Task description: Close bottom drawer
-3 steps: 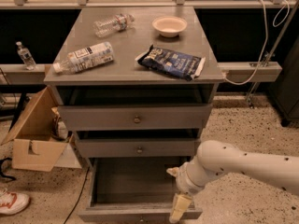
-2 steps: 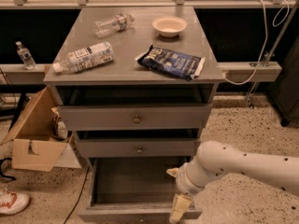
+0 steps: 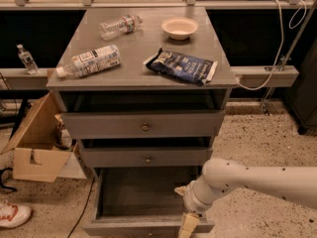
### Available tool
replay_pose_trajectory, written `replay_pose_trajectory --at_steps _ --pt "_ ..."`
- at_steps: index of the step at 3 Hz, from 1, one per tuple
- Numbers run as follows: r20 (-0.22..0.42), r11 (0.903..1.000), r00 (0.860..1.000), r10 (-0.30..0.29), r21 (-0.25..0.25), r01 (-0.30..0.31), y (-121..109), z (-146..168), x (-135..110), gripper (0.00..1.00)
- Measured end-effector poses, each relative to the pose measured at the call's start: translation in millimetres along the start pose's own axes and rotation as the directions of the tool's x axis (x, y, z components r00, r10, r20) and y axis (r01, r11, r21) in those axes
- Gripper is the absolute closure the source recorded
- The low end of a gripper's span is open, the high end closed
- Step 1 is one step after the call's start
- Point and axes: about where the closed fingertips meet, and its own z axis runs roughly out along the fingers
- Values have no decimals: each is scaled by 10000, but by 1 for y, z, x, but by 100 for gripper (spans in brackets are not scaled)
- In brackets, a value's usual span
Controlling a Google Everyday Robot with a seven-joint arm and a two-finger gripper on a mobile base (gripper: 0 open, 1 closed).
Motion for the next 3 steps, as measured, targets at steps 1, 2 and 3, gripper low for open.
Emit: replay_pose_trajectory --at_steps 1,2,3 --pt "69 9996 9999 -157 -253 158 0 39 21 0" --pt "296 9982 9986 -438 -394 450 3 67 37 0" --pt "481 9971 9980 -419 -610 448 2 96 55 15"
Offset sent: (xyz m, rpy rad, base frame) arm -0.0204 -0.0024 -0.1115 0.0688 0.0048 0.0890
